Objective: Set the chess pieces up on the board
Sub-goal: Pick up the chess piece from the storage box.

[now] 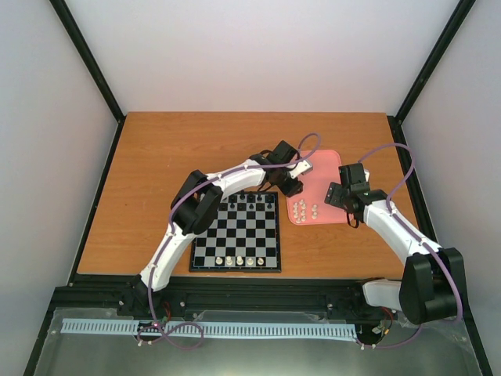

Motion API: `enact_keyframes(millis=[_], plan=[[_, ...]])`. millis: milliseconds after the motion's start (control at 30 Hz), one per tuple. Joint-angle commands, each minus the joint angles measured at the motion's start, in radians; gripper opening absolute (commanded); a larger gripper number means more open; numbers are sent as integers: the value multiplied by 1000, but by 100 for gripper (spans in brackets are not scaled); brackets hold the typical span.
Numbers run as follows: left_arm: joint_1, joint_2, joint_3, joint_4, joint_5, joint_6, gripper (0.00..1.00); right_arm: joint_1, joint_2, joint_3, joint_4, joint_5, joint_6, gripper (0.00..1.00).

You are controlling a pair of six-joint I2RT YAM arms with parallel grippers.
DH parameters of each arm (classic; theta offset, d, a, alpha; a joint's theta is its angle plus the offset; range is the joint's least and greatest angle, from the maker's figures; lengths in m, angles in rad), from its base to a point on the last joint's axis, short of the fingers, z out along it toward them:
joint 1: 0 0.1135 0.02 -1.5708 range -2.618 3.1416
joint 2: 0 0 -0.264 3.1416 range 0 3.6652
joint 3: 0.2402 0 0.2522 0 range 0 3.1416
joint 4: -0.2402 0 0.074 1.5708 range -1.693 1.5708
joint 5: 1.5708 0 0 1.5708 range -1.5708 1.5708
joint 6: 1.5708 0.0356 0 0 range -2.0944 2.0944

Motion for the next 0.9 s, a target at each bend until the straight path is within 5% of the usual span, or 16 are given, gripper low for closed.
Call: enact_keyframes(millis=[0, 267, 467, 600, 867], plan=[[-8, 9, 44, -17, -4, 22, 51, -4, 7, 22, 17, 7, -7, 100], [-8, 9, 48, -8, -7, 16, 34, -4, 15, 20, 20, 2, -7, 100], [-9, 5, 44, -7, -10, 14, 33, -4, 23, 20, 23, -6, -8, 100], [-9, 5, 44, -1, -14, 12, 16, -4, 28, 21, 25, -7, -8, 100], [-9, 1, 49, 3, -21, 7, 1, -4, 31, 21, 26, -11, -7, 100]])
